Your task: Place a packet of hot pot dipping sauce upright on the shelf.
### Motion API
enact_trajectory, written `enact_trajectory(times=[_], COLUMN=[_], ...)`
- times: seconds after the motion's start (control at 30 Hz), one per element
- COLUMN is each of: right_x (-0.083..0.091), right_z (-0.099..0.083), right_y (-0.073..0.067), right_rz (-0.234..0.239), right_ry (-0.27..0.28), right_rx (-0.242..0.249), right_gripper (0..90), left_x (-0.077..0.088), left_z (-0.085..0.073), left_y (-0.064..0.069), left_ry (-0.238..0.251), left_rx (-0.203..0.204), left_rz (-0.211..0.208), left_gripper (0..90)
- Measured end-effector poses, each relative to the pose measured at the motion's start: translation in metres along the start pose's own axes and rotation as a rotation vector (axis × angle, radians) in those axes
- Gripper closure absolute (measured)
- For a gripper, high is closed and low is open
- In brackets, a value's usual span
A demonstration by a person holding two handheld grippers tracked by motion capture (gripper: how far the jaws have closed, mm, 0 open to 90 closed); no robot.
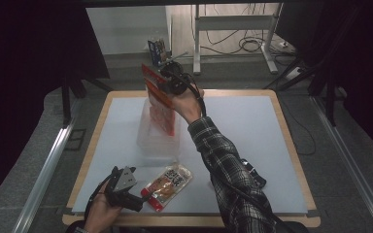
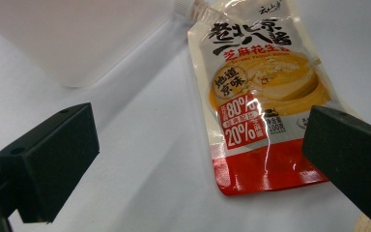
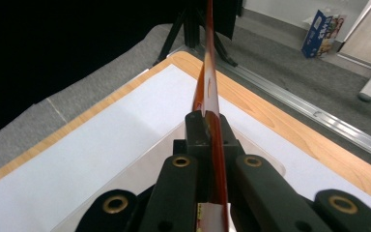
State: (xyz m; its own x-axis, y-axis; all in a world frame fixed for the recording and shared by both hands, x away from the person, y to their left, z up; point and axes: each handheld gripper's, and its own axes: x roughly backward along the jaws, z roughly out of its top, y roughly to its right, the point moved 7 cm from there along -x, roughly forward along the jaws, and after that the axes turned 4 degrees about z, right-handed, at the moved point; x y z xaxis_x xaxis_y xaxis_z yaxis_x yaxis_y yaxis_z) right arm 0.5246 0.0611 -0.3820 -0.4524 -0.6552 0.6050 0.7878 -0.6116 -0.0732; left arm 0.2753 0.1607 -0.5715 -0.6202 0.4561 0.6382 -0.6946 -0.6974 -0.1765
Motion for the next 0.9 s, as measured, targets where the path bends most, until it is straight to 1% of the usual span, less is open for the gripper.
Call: enact_trajectory(times=[0.07,0.1,0.13,0.17,0.2,0.23,0.27,0.3,0.37,0.4,0.47,0.53,0.57,0.6,0.67,0.73,0.77,0.8,0.87,0.9], right_x=[-0.003,-0.003,-0.005,-0.008,-0.01,-0.01,-0.009,-0.007,-0.004,-0.003,0.0,0.003,0.003,0.005,0.007,0.008,0.008,0.01,0.011,0.011], right_z=[-0.004,-0.004,-0.008,-0.014,-0.022,-0.024,-0.027,-0.028,-0.029,-0.029,-0.027,-0.025,-0.025,-0.025,-0.025,-0.027,-0.027,-0.029,-0.03,-0.03], right_y=[0.006,0.006,0.009,0.013,0.019,0.023,0.026,0.03,0.034,0.035,0.035,0.033,0.033,0.032,0.032,0.033,0.033,0.035,0.038,0.038], right_rz=[-0.006,-0.006,-0.014,-0.031,-0.065,-0.083,-0.088,-0.087,-0.08,-0.075,-0.06,-0.069,-0.069,-0.082,-0.08,-0.08,-0.08,-0.082,-0.072,-0.072], right_ry=[0.004,0.004,-0.009,-0.037,-0.061,-0.065,-0.069,-0.066,-0.072,-0.078,-0.082,-0.082,-0.082,-0.083,-0.08,-0.075,-0.075,-0.071,-0.066,-0.066], right_rx=[-0.017,-0.017,-0.011,-0.003,0.009,0.007,0.005,-0.008,-0.013,-0.013,0.003,0.03,0.03,0.058,0.072,0.072,0.072,0.077,0.073,0.073], right_gripper=[88.3,88.3,88.2,88.0,87.6,87.5,87.4,87.1,85.9,83.0,73.3,64.2,64.2,54.5,43.9,37.7,37.7,29.7,23.4,23.4], left_x=[0.0,0.0,0.0,0.0,-0.001,-0.001,-0.001,-0.001,-0.001,-0.001,-0.001,-0.001,-0.001,-0.001,-0.002,-0.002,-0.002,-0.001,-0.001,-0.001], left_z=[0.0,0.0,0.0,0.0,0.0,0.0,0.0,0.0,0.0,0.0,0.0,0.0,0.0,0.0,0.0,-0.001,-0.001,-0.001,-0.001,-0.001], left_y=[0.0,0.0,0.001,0.001,0.001,0.001,0.001,0.002,0.001,0.001,0.001,0.001,0.001,0.001,0.002,0.002,0.002,0.002,0.002,0.001], left_ry=[-0.002,-0.002,-0.003,-0.004,-0.004,-0.01,-0.01,-0.007,-0.007,-0.008,-0.01,-0.01,-0.01,-0.011,-0.013,-0.013,-0.013,-0.012,-0.013,-0.014], left_rx=[-0.001,-0.001,-0.001,-0.004,-0.004,-0.014,-0.014,-0.007,-0.007,-0.007,-0.006,-0.007,-0.007,-0.01,-0.011,-0.011,-0.011,-0.012,-0.012,-0.011], left_rz=[0.0,0.0,-0.001,0.0,0.0,0.001,0.001,0.0,0.003,0.003,0.004,0.006,0.006,0.006,0.006,0.006,0.006,0.008,0.008,0.008], left_gripper=[0.0,0.0,0.0,0.0,0.0,0.0,0.0,0.0,0.0,0.0,0.0,0.0,0.0,0.0,0.0,0.0,0.0,0.0,0.0,0.0])
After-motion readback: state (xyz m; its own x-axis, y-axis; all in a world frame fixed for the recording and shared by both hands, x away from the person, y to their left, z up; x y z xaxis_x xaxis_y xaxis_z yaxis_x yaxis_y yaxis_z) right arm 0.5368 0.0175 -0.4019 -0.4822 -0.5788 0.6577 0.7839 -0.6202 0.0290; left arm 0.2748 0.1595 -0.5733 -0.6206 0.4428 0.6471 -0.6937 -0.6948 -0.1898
